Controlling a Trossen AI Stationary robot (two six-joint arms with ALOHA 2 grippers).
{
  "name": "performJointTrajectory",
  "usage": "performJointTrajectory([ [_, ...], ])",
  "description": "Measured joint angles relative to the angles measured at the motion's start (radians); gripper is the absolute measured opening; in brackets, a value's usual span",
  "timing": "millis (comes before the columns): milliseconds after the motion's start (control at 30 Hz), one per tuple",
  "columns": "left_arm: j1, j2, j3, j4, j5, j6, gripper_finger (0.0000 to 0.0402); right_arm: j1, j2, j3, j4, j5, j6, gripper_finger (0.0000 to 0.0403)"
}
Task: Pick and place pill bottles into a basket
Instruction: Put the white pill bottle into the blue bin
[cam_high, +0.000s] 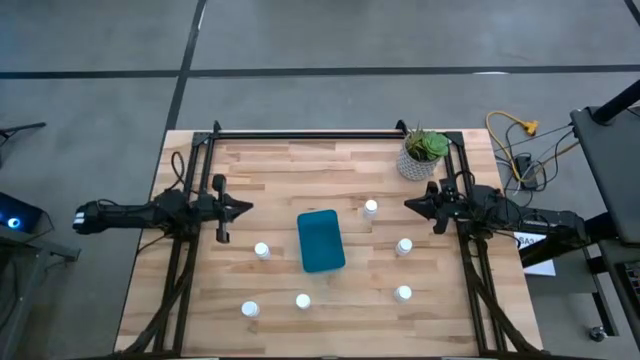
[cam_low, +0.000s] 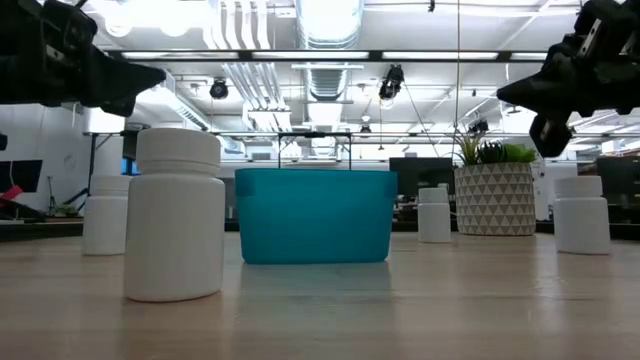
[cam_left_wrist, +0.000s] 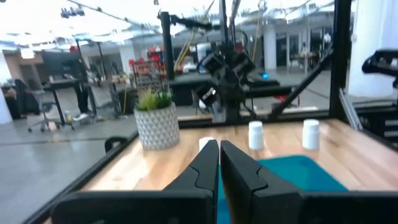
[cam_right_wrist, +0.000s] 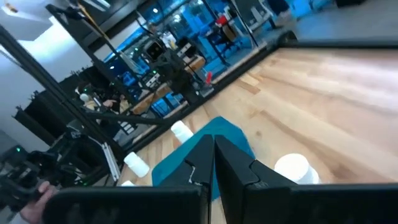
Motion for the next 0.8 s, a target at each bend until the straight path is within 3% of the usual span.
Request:
performJointTrajectory([
  [300, 0.0, 0.0, 0.0, 0.083, -0.001, -0.003, 0.0, 0.0, 0.0, 0.0, 0.068, 0.101, -0.134, 0.0009],
  [500, 0.0, 0.0, 0.0, 0.142, -0.008, -0.136, 0.0, -0.001, 0.0, 0.0, 0.141, 0.224, -0.195, 0.0009],
  [800, 0.0, 0.011, 0.0, 0.141, -0.003, -0.132, 0.0, 0.0, 0.0, 0.0, 0.256, 0.233, -0.276, 0.0009],
])
